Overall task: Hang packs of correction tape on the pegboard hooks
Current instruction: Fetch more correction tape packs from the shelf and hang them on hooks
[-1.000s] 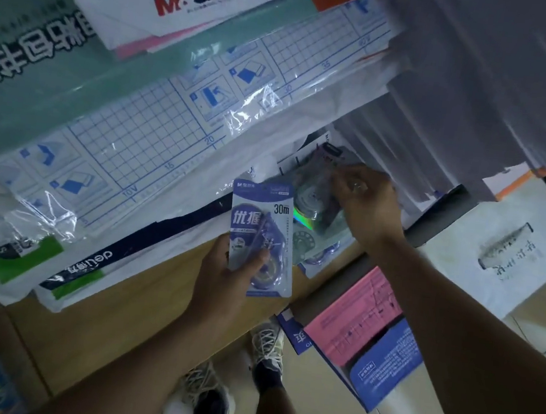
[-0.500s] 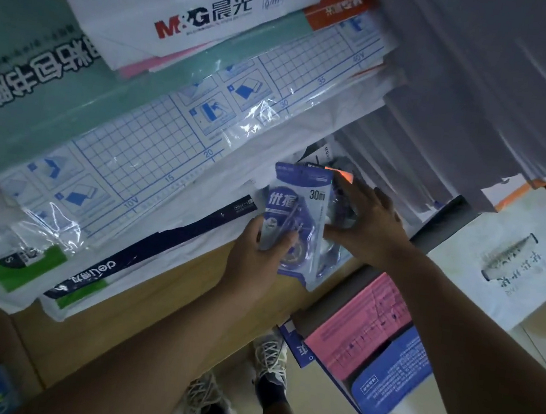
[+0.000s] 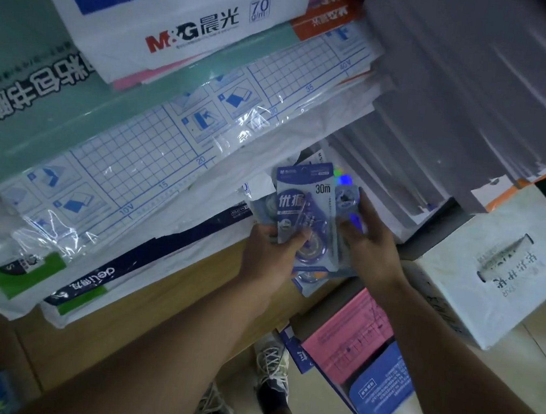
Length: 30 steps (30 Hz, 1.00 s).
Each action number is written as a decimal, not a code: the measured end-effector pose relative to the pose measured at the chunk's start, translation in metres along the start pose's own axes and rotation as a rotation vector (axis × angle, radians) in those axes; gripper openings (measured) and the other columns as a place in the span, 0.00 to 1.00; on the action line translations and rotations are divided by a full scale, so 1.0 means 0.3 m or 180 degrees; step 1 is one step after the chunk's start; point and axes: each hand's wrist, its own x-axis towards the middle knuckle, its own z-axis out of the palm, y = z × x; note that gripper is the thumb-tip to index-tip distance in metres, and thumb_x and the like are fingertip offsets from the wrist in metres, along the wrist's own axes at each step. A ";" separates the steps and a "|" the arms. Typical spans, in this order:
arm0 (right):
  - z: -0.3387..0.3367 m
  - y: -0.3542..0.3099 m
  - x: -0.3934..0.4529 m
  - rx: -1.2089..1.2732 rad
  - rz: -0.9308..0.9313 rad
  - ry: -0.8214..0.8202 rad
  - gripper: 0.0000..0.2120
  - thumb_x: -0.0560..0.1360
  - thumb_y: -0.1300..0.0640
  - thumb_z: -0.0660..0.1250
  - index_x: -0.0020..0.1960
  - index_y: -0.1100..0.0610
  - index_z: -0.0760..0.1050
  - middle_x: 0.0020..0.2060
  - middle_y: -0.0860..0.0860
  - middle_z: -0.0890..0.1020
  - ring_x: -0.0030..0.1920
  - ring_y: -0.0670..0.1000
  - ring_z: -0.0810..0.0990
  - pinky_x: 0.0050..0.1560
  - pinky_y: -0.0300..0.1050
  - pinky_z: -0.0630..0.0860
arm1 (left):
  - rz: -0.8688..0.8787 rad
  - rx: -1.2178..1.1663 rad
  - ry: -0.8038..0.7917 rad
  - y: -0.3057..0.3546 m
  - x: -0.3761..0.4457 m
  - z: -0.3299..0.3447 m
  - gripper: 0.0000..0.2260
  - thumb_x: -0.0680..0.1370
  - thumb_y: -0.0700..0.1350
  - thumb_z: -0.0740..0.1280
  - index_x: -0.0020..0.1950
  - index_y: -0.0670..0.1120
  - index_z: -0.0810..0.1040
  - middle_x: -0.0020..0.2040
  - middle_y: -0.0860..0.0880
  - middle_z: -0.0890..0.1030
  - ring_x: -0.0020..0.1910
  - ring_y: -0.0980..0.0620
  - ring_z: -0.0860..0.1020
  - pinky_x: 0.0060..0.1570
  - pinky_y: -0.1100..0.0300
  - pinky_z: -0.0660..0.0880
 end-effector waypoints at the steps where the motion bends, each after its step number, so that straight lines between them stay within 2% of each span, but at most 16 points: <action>1: 0.011 0.004 -0.011 0.0059 -0.0041 0.0028 0.19 0.82 0.54 0.65 0.64 0.31 0.74 0.59 0.42 0.83 0.56 0.39 0.83 0.56 0.41 0.79 | -0.0064 -0.0072 -0.0041 0.005 -0.005 0.007 0.21 0.71 0.54 0.74 0.56 0.45 0.73 0.45 0.55 0.76 0.43 0.56 0.79 0.49 0.47 0.82; 4: 0.025 0.015 -0.032 0.0415 0.0011 0.0238 0.11 0.80 0.54 0.68 0.60 0.42 0.79 0.57 0.45 0.83 0.55 0.40 0.84 0.56 0.43 0.81 | -0.0164 -0.0107 -0.0077 0.009 -0.007 0.017 0.22 0.71 0.56 0.73 0.58 0.46 0.73 0.50 0.53 0.77 0.45 0.56 0.79 0.48 0.48 0.82; 6: 0.027 0.026 -0.041 0.0845 0.0218 0.0395 0.19 0.78 0.55 0.71 0.66 0.40 0.76 0.60 0.47 0.82 0.54 0.44 0.85 0.51 0.46 0.84 | -0.0141 -0.0060 -0.0157 0.007 -0.013 0.015 0.21 0.72 0.56 0.73 0.58 0.46 0.73 0.47 0.56 0.76 0.44 0.58 0.78 0.49 0.48 0.82; 8: 0.030 0.011 -0.065 0.1062 0.0294 0.0517 0.28 0.77 0.57 0.73 0.72 0.39 0.68 0.58 0.40 0.81 0.50 0.40 0.86 0.44 0.40 0.83 | -0.0012 0.0059 -0.0181 0.003 -0.014 0.008 0.19 0.72 0.56 0.72 0.57 0.48 0.74 0.46 0.57 0.77 0.45 0.57 0.79 0.49 0.47 0.82; 9: 0.031 0.006 -0.073 0.1056 0.0311 0.0521 0.33 0.76 0.57 0.75 0.75 0.41 0.64 0.59 0.40 0.81 0.51 0.39 0.85 0.46 0.40 0.83 | 0.0067 0.0142 -0.0187 0.003 -0.018 0.003 0.19 0.72 0.57 0.72 0.56 0.49 0.74 0.47 0.57 0.78 0.46 0.56 0.80 0.50 0.46 0.82; 11: 0.032 -0.003 -0.090 0.1147 0.0343 0.0461 0.39 0.73 0.55 0.77 0.78 0.44 0.61 0.62 0.47 0.81 0.54 0.45 0.86 0.49 0.47 0.84 | 0.0171 0.0223 -0.0242 0.005 -0.029 -0.007 0.19 0.71 0.58 0.73 0.56 0.51 0.75 0.50 0.53 0.81 0.49 0.52 0.82 0.51 0.46 0.81; 12: 0.034 -0.021 -0.107 0.1249 0.0328 0.0376 0.37 0.74 0.56 0.76 0.77 0.45 0.62 0.61 0.49 0.83 0.53 0.48 0.86 0.48 0.48 0.84 | 0.0181 0.0246 -0.0290 0.003 -0.036 -0.014 0.20 0.70 0.58 0.73 0.57 0.51 0.75 0.51 0.52 0.83 0.49 0.52 0.83 0.51 0.46 0.81; 15: 0.055 -0.060 -0.162 0.1130 0.0127 -0.0037 0.20 0.78 0.61 0.70 0.68 0.52 0.73 0.54 0.50 0.87 0.51 0.53 0.87 0.46 0.50 0.85 | 0.0170 0.0119 -0.0594 -0.007 -0.075 -0.046 0.22 0.68 0.55 0.75 0.59 0.54 0.75 0.52 0.51 0.85 0.48 0.52 0.85 0.47 0.55 0.82; 18: 0.092 -0.074 -0.225 0.1246 0.0124 -0.0223 0.15 0.79 0.62 0.69 0.65 0.59 0.74 0.53 0.55 0.87 0.51 0.57 0.87 0.50 0.52 0.84 | 0.0223 0.0196 -0.0724 -0.029 -0.113 -0.075 0.22 0.67 0.54 0.76 0.59 0.55 0.76 0.49 0.52 0.85 0.45 0.55 0.85 0.44 0.58 0.82; 21: 0.135 -0.055 -0.249 0.1878 0.0608 -0.0227 0.15 0.78 0.61 0.68 0.64 0.61 0.75 0.54 0.61 0.86 0.52 0.63 0.86 0.53 0.59 0.82 | 0.0198 0.0234 -0.0582 -0.032 -0.133 -0.103 0.22 0.64 0.52 0.79 0.55 0.52 0.78 0.46 0.52 0.86 0.42 0.56 0.86 0.40 0.60 0.82; 24: 0.179 -0.062 -0.257 0.2132 0.0913 -0.0112 0.11 0.79 0.63 0.68 0.60 0.61 0.77 0.52 0.62 0.86 0.50 0.63 0.86 0.55 0.61 0.81 | 0.0393 0.0379 -0.0476 -0.039 -0.119 -0.129 0.14 0.64 0.48 0.79 0.45 0.52 0.79 0.38 0.55 0.85 0.34 0.63 0.84 0.30 0.69 0.78; 25: 0.194 -0.064 -0.256 0.2138 0.0915 -0.0114 0.08 0.79 0.63 0.67 0.58 0.60 0.78 0.50 0.62 0.86 0.48 0.62 0.86 0.55 0.61 0.81 | 0.0383 0.0407 -0.0457 -0.031 -0.119 -0.139 0.14 0.64 0.47 0.79 0.44 0.52 0.78 0.36 0.56 0.84 0.32 0.65 0.83 0.28 0.70 0.77; 27: 0.229 -0.073 -0.248 0.2229 0.0881 -0.0253 0.05 0.80 0.62 0.67 0.53 0.59 0.80 0.47 0.61 0.86 0.45 0.60 0.85 0.53 0.58 0.81 | 0.0150 0.0319 -0.0506 -0.023 -0.110 -0.164 0.19 0.64 0.48 0.79 0.50 0.50 0.75 0.42 0.54 0.84 0.35 0.62 0.84 0.30 0.69 0.77; 30: 0.272 -0.086 -0.227 0.2552 0.1112 -0.0402 0.09 0.83 0.61 0.61 0.51 0.65 0.76 0.36 0.55 0.85 0.36 0.52 0.85 0.39 0.44 0.82 | -0.0050 -0.0085 -0.0384 -0.034 -0.093 -0.207 0.29 0.64 0.45 0.80 0.59 0.48 0.70 0.49 0.48 0.84 0.39 0.54 0.85 0.34 0.62 0.79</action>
